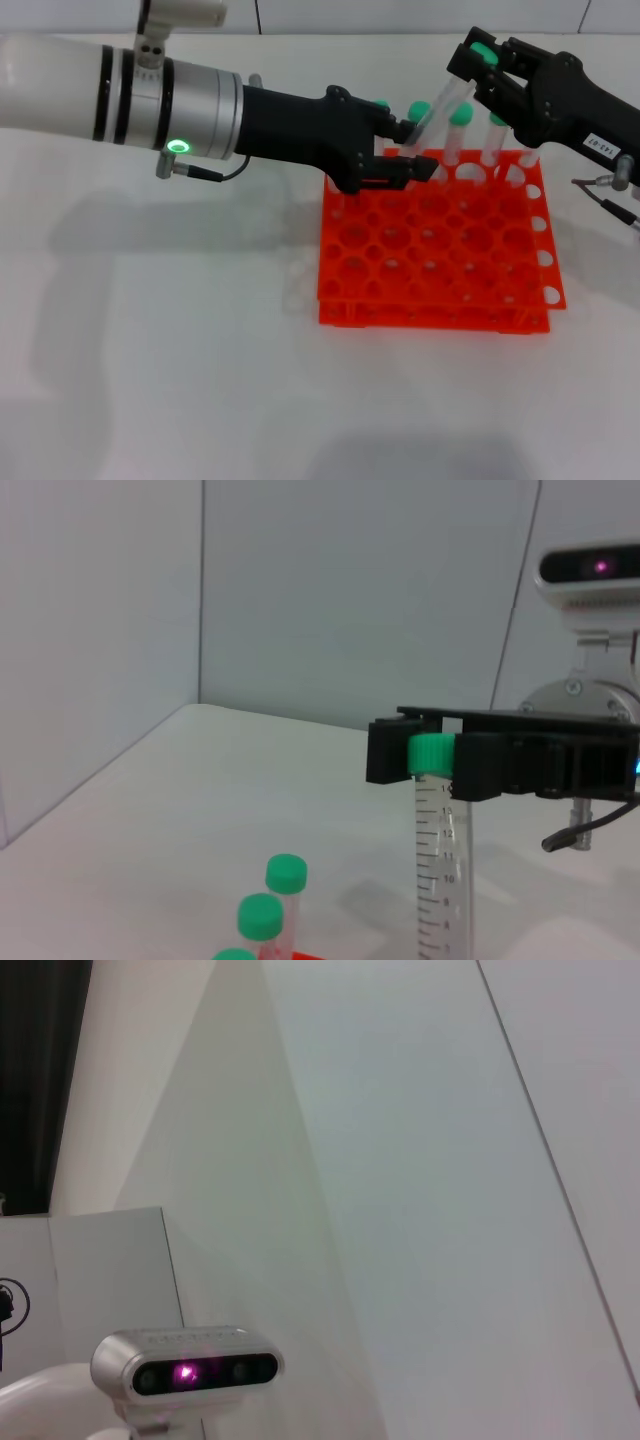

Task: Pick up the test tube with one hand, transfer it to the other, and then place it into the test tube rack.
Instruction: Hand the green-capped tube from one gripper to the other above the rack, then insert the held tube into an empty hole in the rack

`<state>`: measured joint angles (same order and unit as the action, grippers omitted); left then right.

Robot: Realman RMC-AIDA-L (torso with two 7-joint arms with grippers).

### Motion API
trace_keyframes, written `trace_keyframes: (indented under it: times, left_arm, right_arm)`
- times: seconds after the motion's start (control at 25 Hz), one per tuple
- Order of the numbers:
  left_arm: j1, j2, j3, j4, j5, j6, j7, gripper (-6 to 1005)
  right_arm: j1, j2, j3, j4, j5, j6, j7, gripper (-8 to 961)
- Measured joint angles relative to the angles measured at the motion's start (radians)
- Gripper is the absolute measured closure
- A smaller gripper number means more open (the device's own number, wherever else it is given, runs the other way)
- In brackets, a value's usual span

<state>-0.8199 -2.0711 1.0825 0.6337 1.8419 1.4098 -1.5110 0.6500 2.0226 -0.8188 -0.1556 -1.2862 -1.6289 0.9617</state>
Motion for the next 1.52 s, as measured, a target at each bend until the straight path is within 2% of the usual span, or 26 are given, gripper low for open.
trace_keyframes:
  times: [0.12, 0.32, 0.4, 0.64, 0.76, 0.88, 1.0, 1.04, 1.08, 1.32, 1.52]
  left_arm:
    - [0.046, -0.003, 0.004, 0.096, 0.013, 0.019, -0.062, 700]
    - [0.156, -0.003, 0.004, 0.302, 0.04, 0.046, -0.169, 465]
    - [0.221, -0.005, 0.003, 0.407, 0.056, 0.049, -0.205, 396]
    - [0.397, -0.013, 0.004, 0.585, 0.012, 0.051, -0.182, 198]
    - [0.507, -0.014, 0.004, 0.61, -0.075, 0.049, -0.091, 106]
    - [0.622, -0.015, 0.003, 0.605, -0.191, 0.043, 0.049, 107]
    - [0.704, -0.016, 0.001, 0.572, -0.254, 0.034, 0.14, 109]
    - [0.704, -0.016, 0.001, 0.572, -0.254, 0.034, 0.14, 109]
    - [0.742, -0.016, -0.003, 0.539, -0.275, 0.037, 0.168, 109]
    - [0.813, -0.011, -0.013, 0.516, -0.269, 0.058, 0.173, 112]
    - [0.842, -0.013, -0.041, 0.511, -0.262, 0.071, 0.17, 112]
  right_arm:
    - [-0.002, -0.003, 0.0, -0.002, 0.007, 0.007, 0.0, 673]
    - [-0.008, -0.006, -0.005, -0.022, 0.008, 0.019, 0.0, 668]
    - [-0.01, -0.006, -0.012, -0.036, 0.002, 0.039, -0.001, 665]
    - [-0.009, -0.007, -0.026, -0.046, -0.002, 0.062, -0.009, 658]
    - [-0.005, -0.007, -0.053, -0.071, -0.004, 0.079, -0.009, 655]
    - [0.001, -0.003, -0.085, -0.097, -0.005, 0.103, -0.01, 652]
    - [0.011, -0.003, -0.106, -0.103, -0.005, 0.115, -0.02, 648]
    - [0.017, -0.004, -0.116, -0.104, -0.005, 0.118, -0.025, 647]
    - [0.022, -0.004, -0.124, -0.104, -0.005, 0.126, -0.03, 646]
    - [0.061, 0.005, -0.165, -0.1, -0.001, 0.198, -0.067, 639]
    - [0.108, 0.006, -0.183, -0.062, 0.005, 0.248, -0.102, 633]
